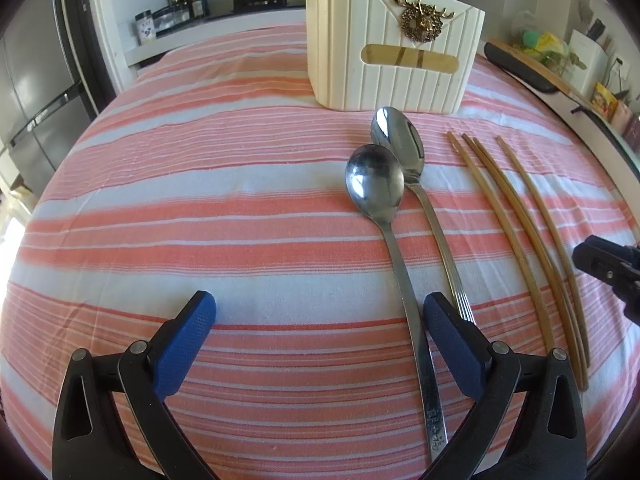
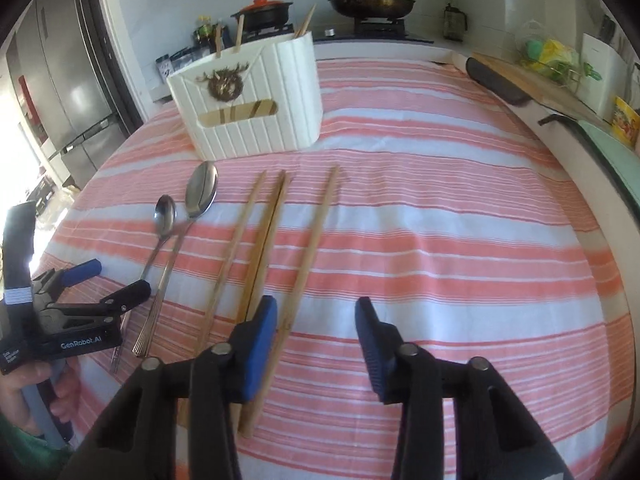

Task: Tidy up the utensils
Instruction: 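Grasp a metal spoon by its bowl with the left tool while the right tool grasps a chopstick, then carry the spoon and chopstick over the cream box and drop them in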

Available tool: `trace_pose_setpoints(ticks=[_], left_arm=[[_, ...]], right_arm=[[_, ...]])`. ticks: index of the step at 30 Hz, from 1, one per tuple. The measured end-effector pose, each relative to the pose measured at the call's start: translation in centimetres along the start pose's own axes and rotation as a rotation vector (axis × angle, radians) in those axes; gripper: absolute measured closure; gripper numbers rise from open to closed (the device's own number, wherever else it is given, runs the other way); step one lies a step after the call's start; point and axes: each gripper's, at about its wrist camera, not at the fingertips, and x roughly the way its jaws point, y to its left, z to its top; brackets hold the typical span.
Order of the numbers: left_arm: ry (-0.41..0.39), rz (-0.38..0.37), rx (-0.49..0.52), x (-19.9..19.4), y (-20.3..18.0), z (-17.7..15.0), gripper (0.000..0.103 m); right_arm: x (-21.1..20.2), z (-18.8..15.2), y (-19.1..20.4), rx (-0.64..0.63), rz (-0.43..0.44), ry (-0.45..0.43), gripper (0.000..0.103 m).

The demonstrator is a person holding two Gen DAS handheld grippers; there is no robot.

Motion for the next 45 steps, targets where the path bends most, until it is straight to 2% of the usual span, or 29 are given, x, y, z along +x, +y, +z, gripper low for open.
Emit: trace_pose_setpoints(ticks=[2, 3, 5, 7, 10, 13, 14, 15, 21, 24, 26, 27, 28, 29, 30, 31, 33, 36, 41, 45], left_arm=[[0.002, 0.0, 0.005, 0.0, 0.1, 0.0, 0.0], [0.004, -0.001, 0.012, -0.1, 0.2, -0.1, 0.0], [0.008, 0.004, 0.02, -0.2, 0.9, -0.2, 0.0], [0.013, 0.01, 0.004, -0.4, 2.1, -0.5, 0.0], [0.021, 0.018, -0.011, -0.5, 3.8, -0.6, 0.0], [0.043, 0.001, 0.03, -0.4, 3.9, -0.4, 0.0], [0.053, -0.014, 0.056, -0.4, 3.7, -0.2, 0.001], [0.064, -0.03, 0.083, -0.2, 3.3, 0.0, 0.001], [0.072, -0.08, 0.232, 1.5, 0.2, 2.8, 0.0], [0.085, -0.135, 0.223, 2.9, 0.0, 4.7, 0.002], [0.09, -0.184, 0.195, 3.5, 0.2, 5.7, 0.009], [0.084, -0.183, 0.194, 3.6, 0.0, 6.1, 0.016], [0.078, -0.183, 0.205, 3.7, -0.3, 6.4, 0.028], [0.068, -0.192, 0.223, 3.6, -0.7, 6.6, 0.036], [0.057, -0.206, 0.241, 3.5, -1.1, 6.6, 0.065], [0.047, -0.197, 0.256, 3.3, -1.4, 6.6, 0.067], [0.04, -0.192, 0.253, 3.0, -1.4, 6.3, 0.067], [-0.014, -0.183, 0.236, 0.9, -0.6, 5.4, 0.067], [-0.134, -0.197, 0.166, -4.4, 1.9, 5.6, 0.067], [-0.22, -0.219, 0.118, -8.5, 3.3, 5.7, 0.067]], right_arm=[[1.4, 0.1, 0.3, -0.009, -0.002, 0.046, 0.075], [1.4, 0.1, 0.5, -0.026, -0.018, 0.031, 0.077], [1.4, -0.2, 0.7, -0.057, -0.064, 0.045, 0.09], [1.0, -0.7, 0.2, -0.055, -0.101, 0.056, 0.093], [0.4, -1.2, -0.5, -0.074, -0.132, 0.078, 0.092], [0.2, -1.1, -1.1, -0.094, -0.101, 0.107, 0.079], [0.3, -1.0, -0.9, -0.115, -0.101, 0.116, 0.07], [0.4, -0.8, -0.8, -0.136, -0.098, 0.126, 0.068], [2.0, 1.7, -0.7, -0.202, -0.036, 0.203, 0.068], [3.5, 3.7, -0.6, -0.237, -0.024, 0.212, 0.068], [4.5, 5.1, -0.7, -0.234, -0.016, 0.211, 0.068], [5.1, 5.9, -0.7, -0.229, -0.008, 0.211, 0.068], [5.6, 6.7, -0.7, -0.225, -0.002, 0.206, 0.069], [6.2, 7.4, -0.5, -0.225, 0.006, 0.206, 0.074], [6.7, 8.0, -0.3, -0.229, 0.006, 0.202, 0.081], [7.1, 8.6, -0.1, -0.237, -0.009, 0.197, 0.096], [7.4, 9.4, 0.0, -0.208, -0.008, 0.195, 0.096], [5.4, 9.6, 0.0, -0.158, 0.029, 0.136, 0.096], [-2.0, 9.0, 0.3, -0.124, 0.097, -0.04, 0.096], [-7.4, 8.6, 0.6, -0.124, 0.128, -0.143, 0.096]])
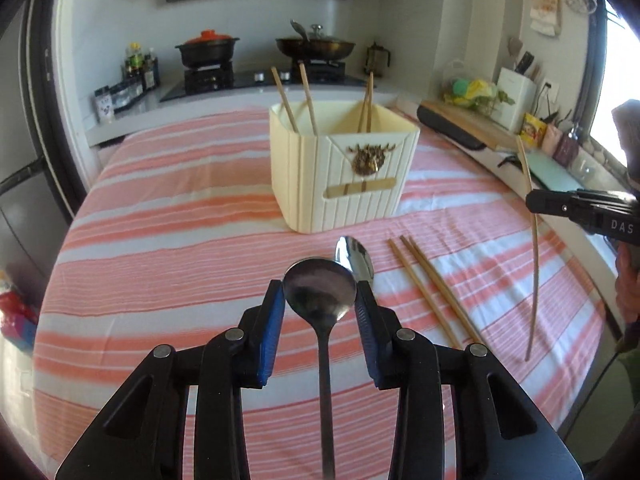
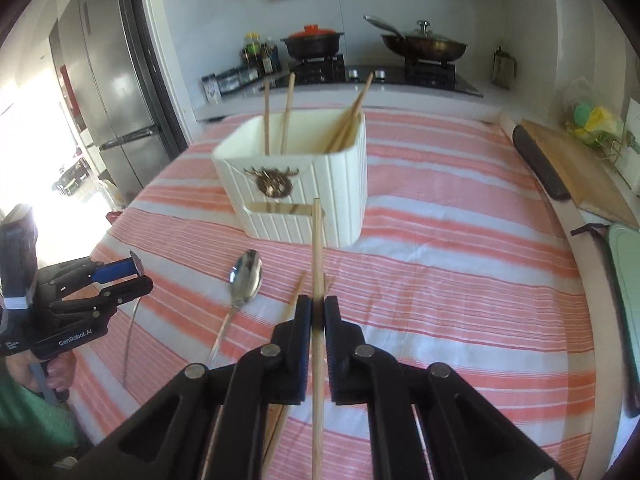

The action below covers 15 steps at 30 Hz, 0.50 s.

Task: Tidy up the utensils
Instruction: 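Carry the spoon and chopstick over the cream box and drop them in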

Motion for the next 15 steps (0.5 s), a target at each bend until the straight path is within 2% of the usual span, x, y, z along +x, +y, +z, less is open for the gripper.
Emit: trace_pose_setpoints(ticks=[6, 15], left_arm=[[-0.08, -0.024, -0.05, -3.5, 0.7, 0.3, 0.067], [-0.117, -0.063, -0.065, -5.3, 1.4, 2.7, 0.067]], right_arm=[[-4.9, 0.0, 1.2, 0.001, 0.008, -0.11, 0.096], [-5.7, 2.0, 0.9, 0.018, -0.003, -0.192, 0.096]])
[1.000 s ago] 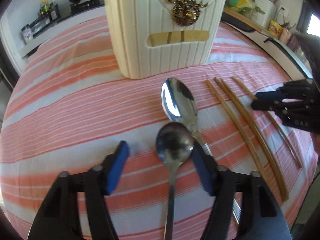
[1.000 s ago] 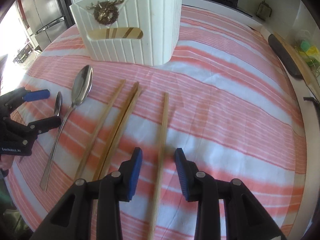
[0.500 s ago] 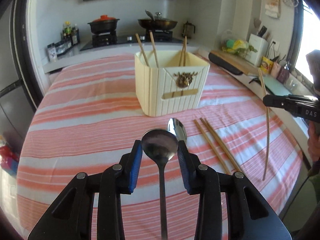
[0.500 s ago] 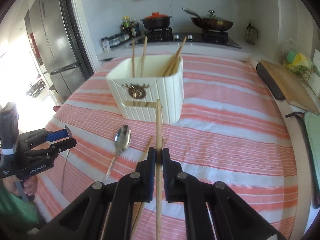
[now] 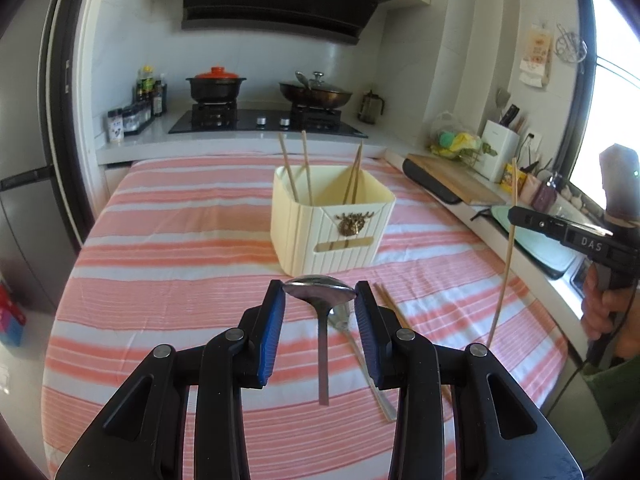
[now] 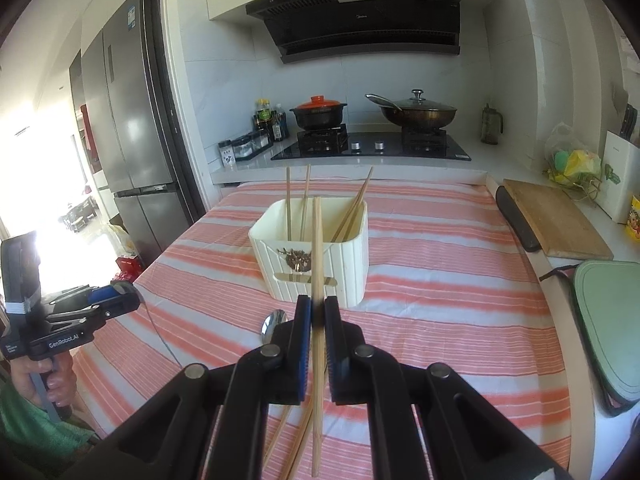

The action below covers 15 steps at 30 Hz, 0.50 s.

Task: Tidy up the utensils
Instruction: 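Carry the spoon and chopstick over the cream box and drop them in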

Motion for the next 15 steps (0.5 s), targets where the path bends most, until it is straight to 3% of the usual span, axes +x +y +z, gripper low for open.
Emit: trace_pose_setpoints(ticks=[4, 8, 15], left_arm=[[-0.022, -0.026, -0.012, -0.4, 0.7, 3.2, 0.067], [-0.088, -0.047, -0.034, -0.9, 1.3, 8.5, 0.067], [-0.204, 0.012, -0.08, 3.3, 1.8, 17.5, 0.067]], right_arm=[[1.0, 2.5, -0.2, 0.006, 0.009, -0.027, 0.096], [1.8, 6.9, 0.3, -0.026, 0.012, -0.112, 0.096], [5.2, 15.2, 1.4, -0.069, 0.002, -0.302, 0.096]])
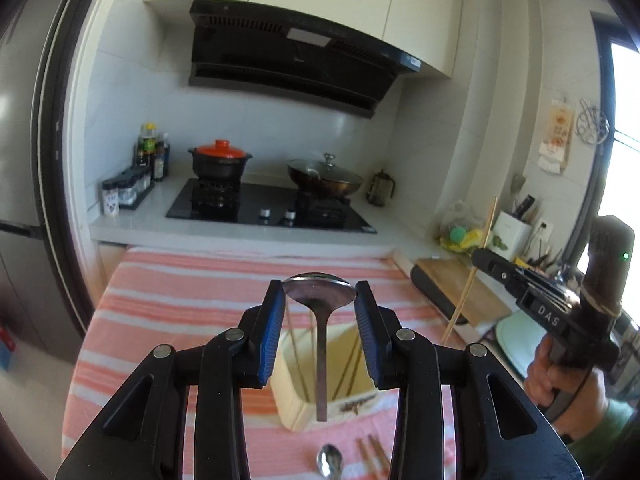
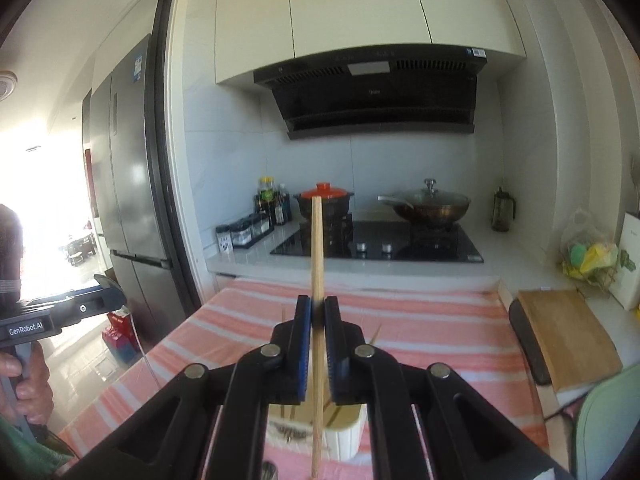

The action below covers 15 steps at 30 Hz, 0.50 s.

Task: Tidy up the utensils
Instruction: 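Carry the spoon and chopstick over the cream box and drop them in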

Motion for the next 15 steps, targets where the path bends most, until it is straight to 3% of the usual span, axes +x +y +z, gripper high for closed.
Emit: trace_pose_setpoints(ticks=[3, 6, 15], left_arm=[[0.025, 0.022, -0.012, 4.0, 0.1, 0.5, 0.067], [0.096, 0.036, -0.011, 8.1, 0.4, -0.5, 0.067], [0.345, 0.08, -0.038, 16.4, 2.3, -6.3, 0.066]], right_arm=[[3.3, 0.6, -0.1, 0.003, 0.002, -0.034, 0.096], [6.9, -0.7, -0.3, 0.014, 0.015, -0.008, 0.096], [16.6, -9.1, -2.3, 0.136, 0.098, 0.356, 0.095]])
